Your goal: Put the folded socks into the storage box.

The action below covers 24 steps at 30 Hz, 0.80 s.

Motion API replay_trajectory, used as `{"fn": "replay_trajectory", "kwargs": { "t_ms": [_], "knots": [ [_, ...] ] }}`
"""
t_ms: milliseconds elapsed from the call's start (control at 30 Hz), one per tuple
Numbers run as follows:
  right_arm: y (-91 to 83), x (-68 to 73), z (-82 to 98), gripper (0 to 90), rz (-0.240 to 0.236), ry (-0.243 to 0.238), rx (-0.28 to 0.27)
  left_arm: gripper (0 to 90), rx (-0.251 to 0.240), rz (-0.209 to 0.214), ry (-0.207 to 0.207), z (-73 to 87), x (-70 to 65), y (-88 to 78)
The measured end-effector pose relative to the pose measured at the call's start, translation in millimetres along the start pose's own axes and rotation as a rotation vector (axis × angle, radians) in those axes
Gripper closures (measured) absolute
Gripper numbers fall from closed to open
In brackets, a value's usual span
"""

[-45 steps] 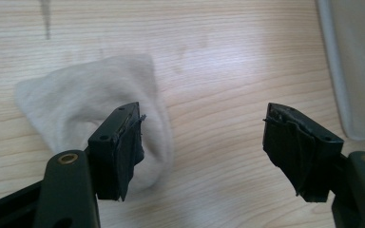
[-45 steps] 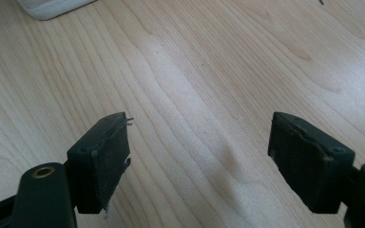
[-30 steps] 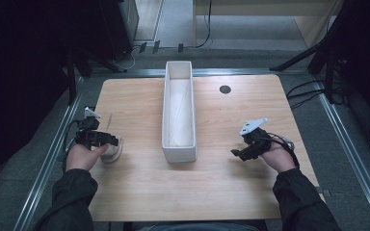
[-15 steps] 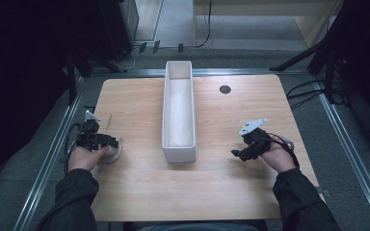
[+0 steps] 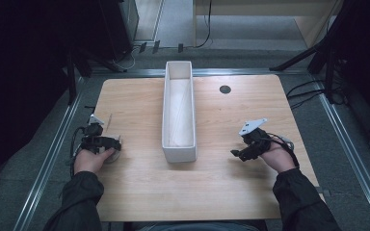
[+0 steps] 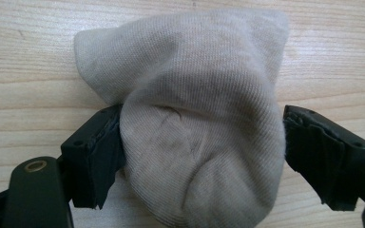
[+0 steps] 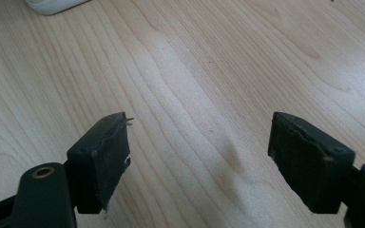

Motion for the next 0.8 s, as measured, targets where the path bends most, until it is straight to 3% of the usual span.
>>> {"fn": "replay_trajectory", "kwargs": {
  "t_ms": [267, 567, 800],
  "knots": [
    [-0.2, 0.4, -0.6, 21.8, -0.002, 0.004, -0.005, 18.0, -0.002, -0.021, -0.004, 0.6, 0.2, 2.5],
    [-0.7, 0.3, -0.6, 21.8, 0.003, 0.008, -0.006, 31.8, -0.005, -0.087, -0.005, 0.3, 4.7, 0.5],
    [-0.7, -0.8, -0.1, 21.8, 0.002, 0.01, -0.007, 39.6, 0.002, -0.094, 0.014, 1.0, 5.4, -1.1]
  ]
}}
Point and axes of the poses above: each handheld gripper's, and its own axes: y roughly forward along the jaws, z roughly out of its underside, x roughly to its left, the point moved 9 cm from there along y, roughly forward along the jaws, and after that the axes turned 1 degree about -y, right-handed, at the moved point
